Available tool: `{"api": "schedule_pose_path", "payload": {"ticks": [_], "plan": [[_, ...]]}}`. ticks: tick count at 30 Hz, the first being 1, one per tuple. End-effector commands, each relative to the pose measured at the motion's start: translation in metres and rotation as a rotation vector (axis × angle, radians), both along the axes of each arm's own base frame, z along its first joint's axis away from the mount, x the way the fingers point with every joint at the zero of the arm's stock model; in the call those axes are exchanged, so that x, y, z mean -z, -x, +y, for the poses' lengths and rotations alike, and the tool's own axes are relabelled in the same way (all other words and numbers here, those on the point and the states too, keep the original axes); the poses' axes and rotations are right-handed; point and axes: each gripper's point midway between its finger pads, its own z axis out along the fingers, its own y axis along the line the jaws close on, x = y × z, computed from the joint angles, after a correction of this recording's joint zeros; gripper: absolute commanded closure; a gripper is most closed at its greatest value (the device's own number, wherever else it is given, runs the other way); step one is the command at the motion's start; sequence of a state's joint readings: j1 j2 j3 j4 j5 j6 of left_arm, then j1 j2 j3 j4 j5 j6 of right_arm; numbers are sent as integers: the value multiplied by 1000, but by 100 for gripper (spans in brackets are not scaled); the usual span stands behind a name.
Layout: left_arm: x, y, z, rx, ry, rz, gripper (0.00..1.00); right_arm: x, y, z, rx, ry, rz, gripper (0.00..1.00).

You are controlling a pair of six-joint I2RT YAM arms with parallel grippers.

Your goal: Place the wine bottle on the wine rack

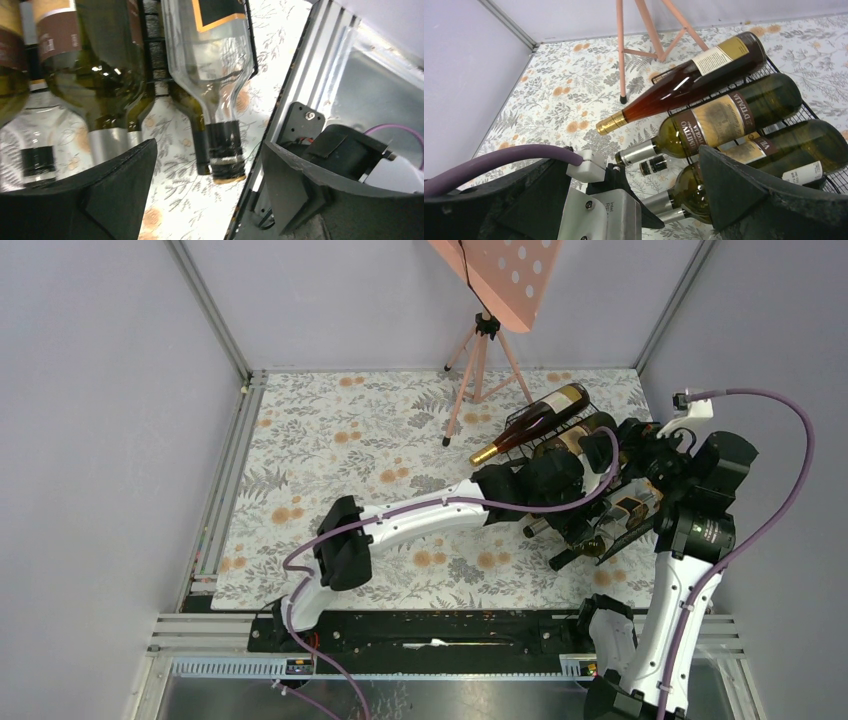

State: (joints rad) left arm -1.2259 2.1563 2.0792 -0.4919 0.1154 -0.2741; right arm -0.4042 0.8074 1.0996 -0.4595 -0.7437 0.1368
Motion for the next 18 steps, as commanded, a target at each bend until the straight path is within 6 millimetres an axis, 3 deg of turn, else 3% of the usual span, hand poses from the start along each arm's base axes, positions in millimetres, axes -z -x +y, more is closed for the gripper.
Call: {"api": "schedule_pose_path", "payload": {"ticks": [1,9,18], "plan": [[-84,-2,23,9,96,-222,18,-16,-9,-24,121,64,-33,0],[-88,-24,62,-51,30,-314,14,-32,-5,-32,162,114,-47,0],[-92,-76,127,-195,-2,-332,13,-37,-3,-40,194,168,-42,0]]}}
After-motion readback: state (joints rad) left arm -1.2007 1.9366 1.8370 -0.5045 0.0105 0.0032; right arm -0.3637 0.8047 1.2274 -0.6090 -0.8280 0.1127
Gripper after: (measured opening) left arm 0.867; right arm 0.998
